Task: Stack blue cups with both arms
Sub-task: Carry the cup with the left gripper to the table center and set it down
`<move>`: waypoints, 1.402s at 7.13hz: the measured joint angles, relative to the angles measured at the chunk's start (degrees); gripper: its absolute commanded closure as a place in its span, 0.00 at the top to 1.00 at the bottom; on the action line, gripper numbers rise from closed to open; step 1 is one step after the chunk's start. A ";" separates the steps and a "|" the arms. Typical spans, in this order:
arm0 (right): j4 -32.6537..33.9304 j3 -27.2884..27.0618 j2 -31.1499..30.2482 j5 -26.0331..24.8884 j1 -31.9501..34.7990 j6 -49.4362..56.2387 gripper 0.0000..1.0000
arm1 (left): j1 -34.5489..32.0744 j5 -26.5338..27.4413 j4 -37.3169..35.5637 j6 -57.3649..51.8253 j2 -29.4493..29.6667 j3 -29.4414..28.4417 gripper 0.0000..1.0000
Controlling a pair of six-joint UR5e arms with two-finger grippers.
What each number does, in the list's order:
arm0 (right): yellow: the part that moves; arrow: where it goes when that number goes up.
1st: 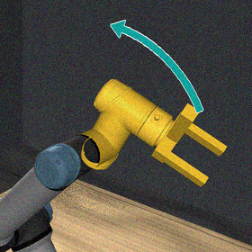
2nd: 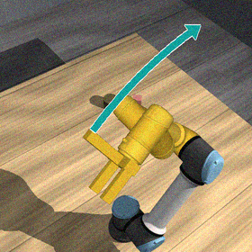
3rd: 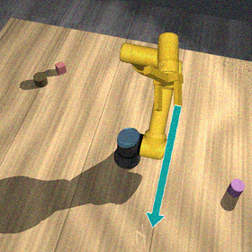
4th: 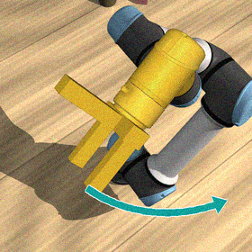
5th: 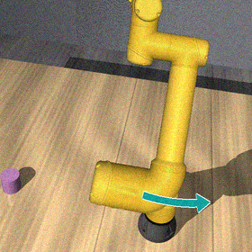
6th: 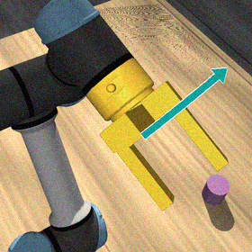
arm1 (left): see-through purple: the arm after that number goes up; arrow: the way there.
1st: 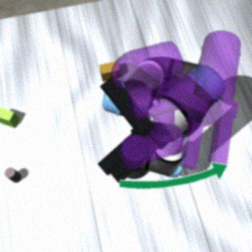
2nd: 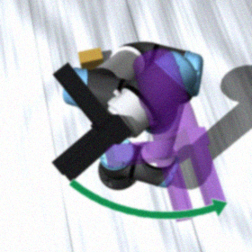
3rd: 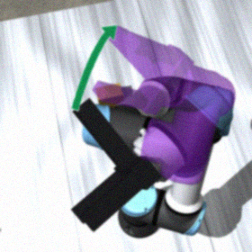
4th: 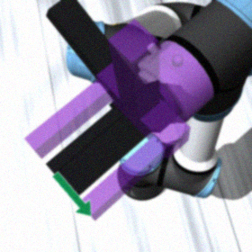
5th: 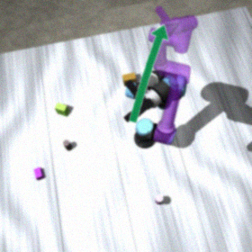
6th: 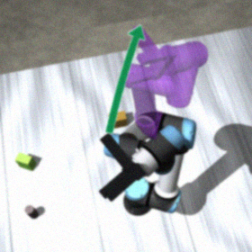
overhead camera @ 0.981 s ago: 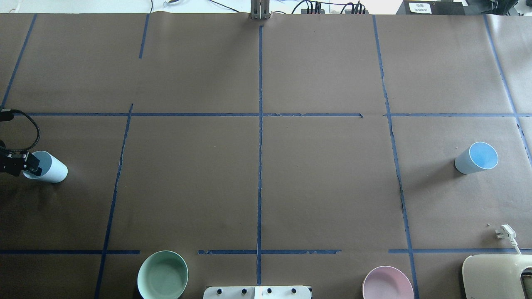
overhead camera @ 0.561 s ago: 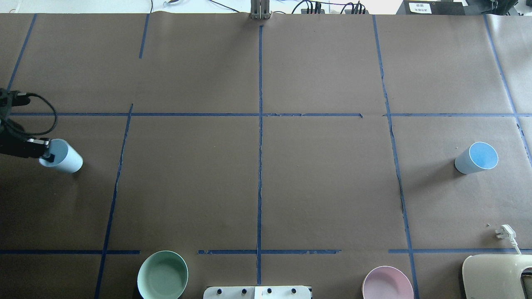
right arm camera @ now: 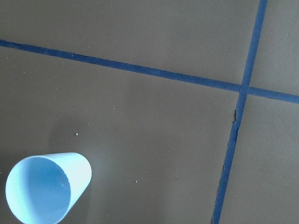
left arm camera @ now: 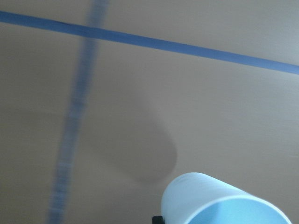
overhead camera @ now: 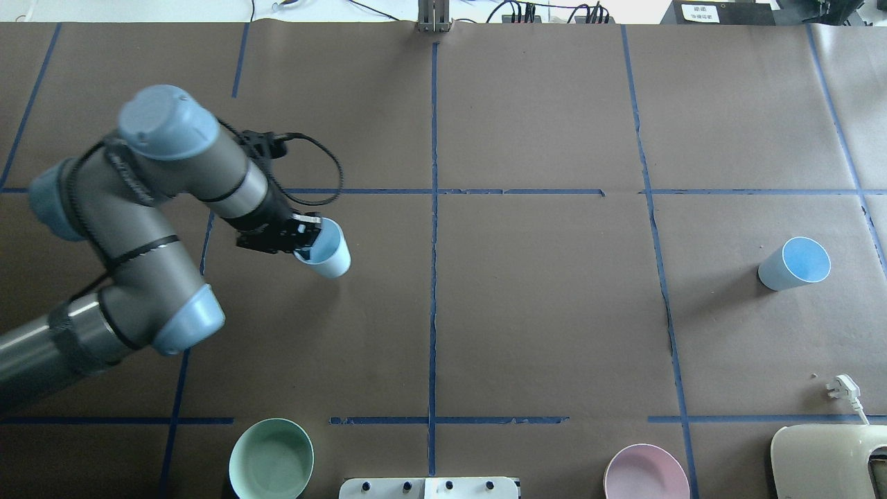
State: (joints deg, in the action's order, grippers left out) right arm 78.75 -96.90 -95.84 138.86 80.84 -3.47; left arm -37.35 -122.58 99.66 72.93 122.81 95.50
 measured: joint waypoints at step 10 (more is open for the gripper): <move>0.03 0.07 0.31 2.45 -1.47 -0.43 1.00 | 7.37 8.54 -0.30 2.63 13.70 -11.62 1.00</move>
State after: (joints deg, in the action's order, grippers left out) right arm 78.78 -96.83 -95.53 141.32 79.37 -3.90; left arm -29.97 -114.03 99.36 75.56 136.51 83.88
